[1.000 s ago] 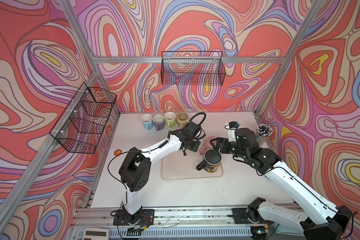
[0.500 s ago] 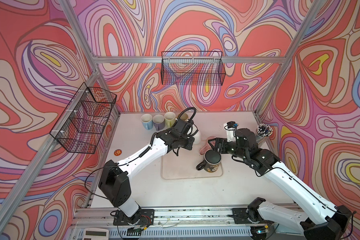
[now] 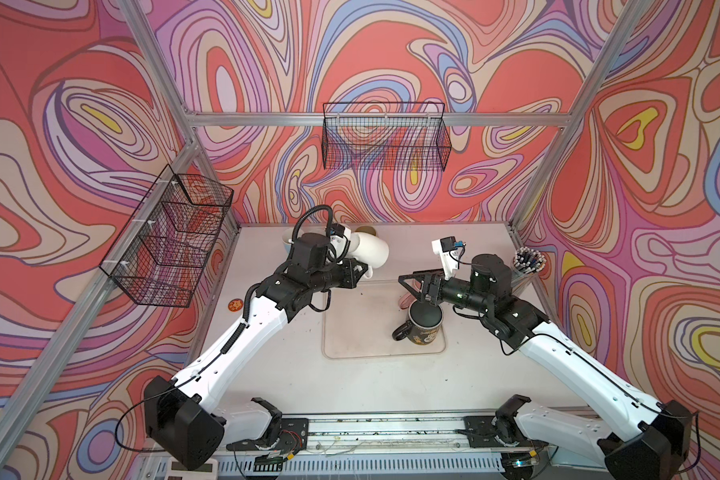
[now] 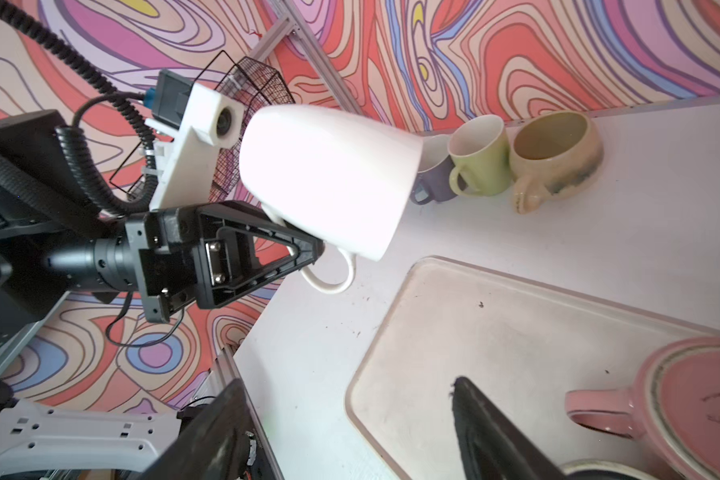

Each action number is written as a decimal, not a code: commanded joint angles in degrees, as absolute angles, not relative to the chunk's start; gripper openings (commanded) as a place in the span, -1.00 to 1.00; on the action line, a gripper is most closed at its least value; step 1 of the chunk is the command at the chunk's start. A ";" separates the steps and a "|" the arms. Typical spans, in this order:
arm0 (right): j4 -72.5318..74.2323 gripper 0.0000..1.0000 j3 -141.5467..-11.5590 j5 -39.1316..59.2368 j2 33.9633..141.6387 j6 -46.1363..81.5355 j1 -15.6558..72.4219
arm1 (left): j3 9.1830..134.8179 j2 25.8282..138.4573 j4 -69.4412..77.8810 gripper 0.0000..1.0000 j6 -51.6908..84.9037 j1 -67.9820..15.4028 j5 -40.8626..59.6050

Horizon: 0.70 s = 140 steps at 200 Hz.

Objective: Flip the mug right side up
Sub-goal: 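Lift the white mug off the tray with left gripper and tilt it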

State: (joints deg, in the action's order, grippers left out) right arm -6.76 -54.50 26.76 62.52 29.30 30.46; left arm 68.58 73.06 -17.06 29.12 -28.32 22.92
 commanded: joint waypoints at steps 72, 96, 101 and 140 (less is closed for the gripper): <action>13.72 0.66 -52.07 41.30 70.12 38.03 30.30 | 66.27 68.43 4.48 -1.00 36.88 -25.94 32.29; 18.08 0.67 -52.02 42.44 70.88 39.78 30.24 | 65.42 68.92 10.14 -1.00 39.72 -25.74 34.08; 18.54 0.67 -52.10 42.52 70.74 39.81 30.23 | 65.28 69.20 11.39 -1.00 40.45 -25.60 34.52; 25.15 0.63 -50.33 42.71 69.44 40.16 29.58 | 62.88 71.61 24.45 -1.00 48.01 -24.59 37.65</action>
State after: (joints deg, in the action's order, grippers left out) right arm 17.87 -52.12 41.34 70.70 38.96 30.37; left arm 63.81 70.78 8.32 42.06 -25.47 34.11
